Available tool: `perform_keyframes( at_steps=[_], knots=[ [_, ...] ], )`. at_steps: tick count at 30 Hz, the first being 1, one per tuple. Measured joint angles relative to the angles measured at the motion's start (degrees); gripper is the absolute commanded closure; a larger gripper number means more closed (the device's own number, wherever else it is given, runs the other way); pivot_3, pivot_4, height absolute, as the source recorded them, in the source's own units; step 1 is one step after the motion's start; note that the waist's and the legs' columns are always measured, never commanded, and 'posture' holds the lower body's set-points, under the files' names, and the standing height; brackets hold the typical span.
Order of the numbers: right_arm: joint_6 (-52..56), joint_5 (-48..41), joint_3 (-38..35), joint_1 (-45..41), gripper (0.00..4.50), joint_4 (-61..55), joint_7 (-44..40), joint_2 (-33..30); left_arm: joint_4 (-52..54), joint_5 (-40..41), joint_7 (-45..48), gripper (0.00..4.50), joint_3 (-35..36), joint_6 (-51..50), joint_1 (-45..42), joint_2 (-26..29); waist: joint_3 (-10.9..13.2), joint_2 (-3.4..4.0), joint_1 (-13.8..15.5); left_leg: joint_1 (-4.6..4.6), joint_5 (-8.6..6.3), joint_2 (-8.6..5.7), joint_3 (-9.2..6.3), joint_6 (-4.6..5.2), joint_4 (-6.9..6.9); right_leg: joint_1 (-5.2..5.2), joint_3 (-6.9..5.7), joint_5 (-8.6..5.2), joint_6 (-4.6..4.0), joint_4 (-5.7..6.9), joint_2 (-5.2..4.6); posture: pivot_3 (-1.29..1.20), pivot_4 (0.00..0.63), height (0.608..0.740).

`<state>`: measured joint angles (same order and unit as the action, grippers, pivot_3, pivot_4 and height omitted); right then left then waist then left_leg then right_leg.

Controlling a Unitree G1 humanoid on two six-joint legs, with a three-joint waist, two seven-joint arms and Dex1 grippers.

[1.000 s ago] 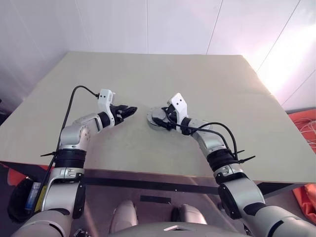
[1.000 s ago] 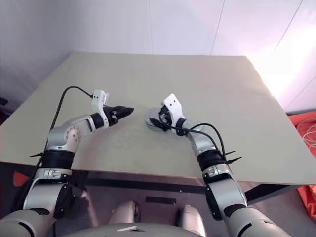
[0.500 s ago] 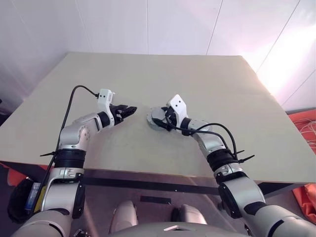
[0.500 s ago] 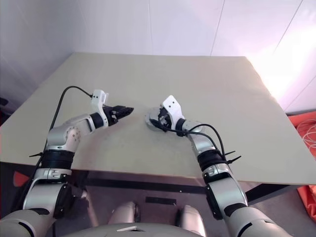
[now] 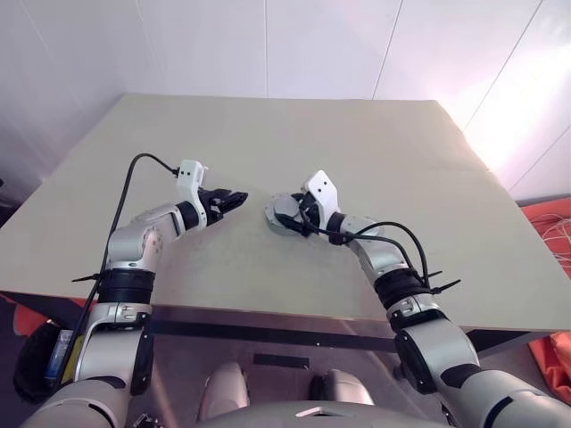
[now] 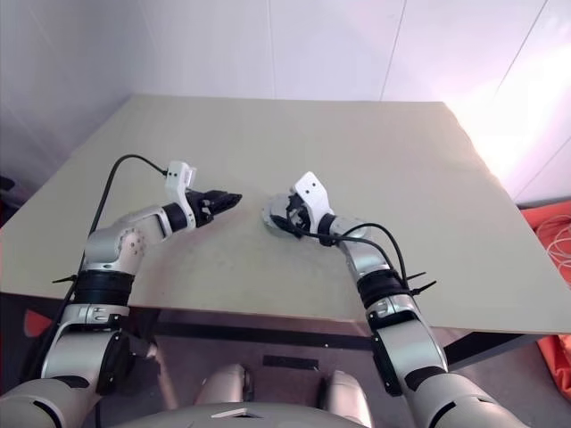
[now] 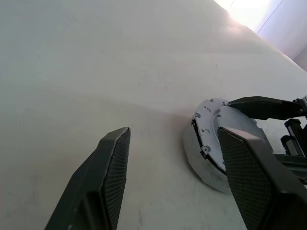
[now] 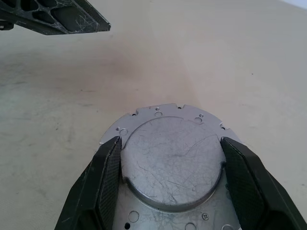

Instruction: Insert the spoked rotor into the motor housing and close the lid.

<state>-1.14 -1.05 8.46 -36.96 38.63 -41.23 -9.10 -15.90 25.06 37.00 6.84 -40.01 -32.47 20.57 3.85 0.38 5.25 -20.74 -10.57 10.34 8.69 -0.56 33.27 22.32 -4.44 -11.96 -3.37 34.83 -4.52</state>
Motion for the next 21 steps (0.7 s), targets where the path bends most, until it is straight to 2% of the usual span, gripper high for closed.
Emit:
perform_keyframes(
  at_steps=[21],
  knots=[
    [1.3, -0.7, -0.6, 0.2, 1.32, -1.0, -2.4, -0.9, 0.2, 0.0, 0.0, 1.44, 0.0, -0.5, 0.3, 0.0, 0.0, 0.0, 0.1, -0.08, -0.04, -0.01, 0.01, 0.05, -0.04, 0.02, 0.0, -0.01, -0.01, -0.09, 0.0, 0.0, 0.0, 0.74]
  ],
)
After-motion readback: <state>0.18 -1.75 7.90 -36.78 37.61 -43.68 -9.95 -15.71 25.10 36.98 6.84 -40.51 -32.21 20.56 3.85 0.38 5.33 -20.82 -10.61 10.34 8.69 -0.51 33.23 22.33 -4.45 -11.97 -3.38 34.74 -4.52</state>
